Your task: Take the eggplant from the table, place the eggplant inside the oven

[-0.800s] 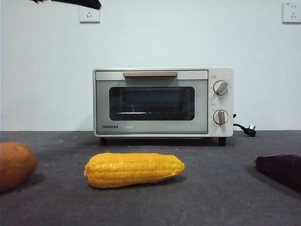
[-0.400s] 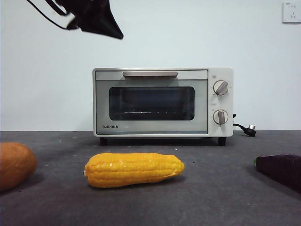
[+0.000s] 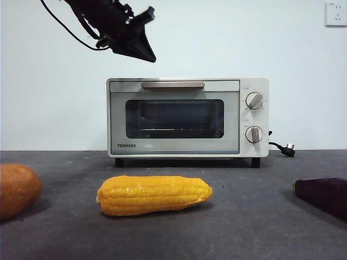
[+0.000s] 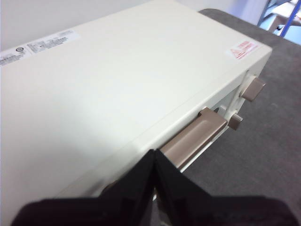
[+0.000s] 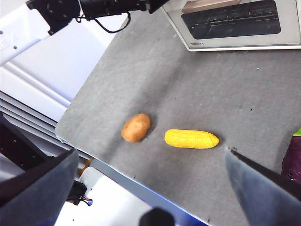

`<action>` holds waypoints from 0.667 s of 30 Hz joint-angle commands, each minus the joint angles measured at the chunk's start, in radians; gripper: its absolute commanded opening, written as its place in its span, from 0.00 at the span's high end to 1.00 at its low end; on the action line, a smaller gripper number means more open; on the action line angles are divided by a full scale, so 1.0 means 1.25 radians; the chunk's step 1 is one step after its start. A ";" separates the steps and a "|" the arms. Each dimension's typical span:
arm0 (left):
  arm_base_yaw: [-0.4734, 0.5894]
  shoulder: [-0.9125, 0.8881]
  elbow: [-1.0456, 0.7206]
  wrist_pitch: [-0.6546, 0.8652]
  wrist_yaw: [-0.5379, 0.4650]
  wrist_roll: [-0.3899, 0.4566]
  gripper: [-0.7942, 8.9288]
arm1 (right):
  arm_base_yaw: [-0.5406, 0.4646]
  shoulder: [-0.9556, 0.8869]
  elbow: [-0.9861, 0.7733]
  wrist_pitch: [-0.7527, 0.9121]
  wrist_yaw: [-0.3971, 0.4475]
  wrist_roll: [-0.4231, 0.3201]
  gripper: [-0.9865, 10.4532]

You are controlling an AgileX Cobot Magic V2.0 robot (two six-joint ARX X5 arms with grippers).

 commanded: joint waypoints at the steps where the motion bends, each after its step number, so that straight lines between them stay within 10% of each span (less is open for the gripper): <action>1: -0.010 0.019 0.001 0.014 -0.004 0.027 0.92 | 0.002 -0.002 0.003 0.005 -0.002 -0.009 0.44; 20: -0.035 0.081 0.001 0.061 -0.085 0.076 0.92 | 0.002 0.004 0.003 0.006 0.006 -0.013 0.44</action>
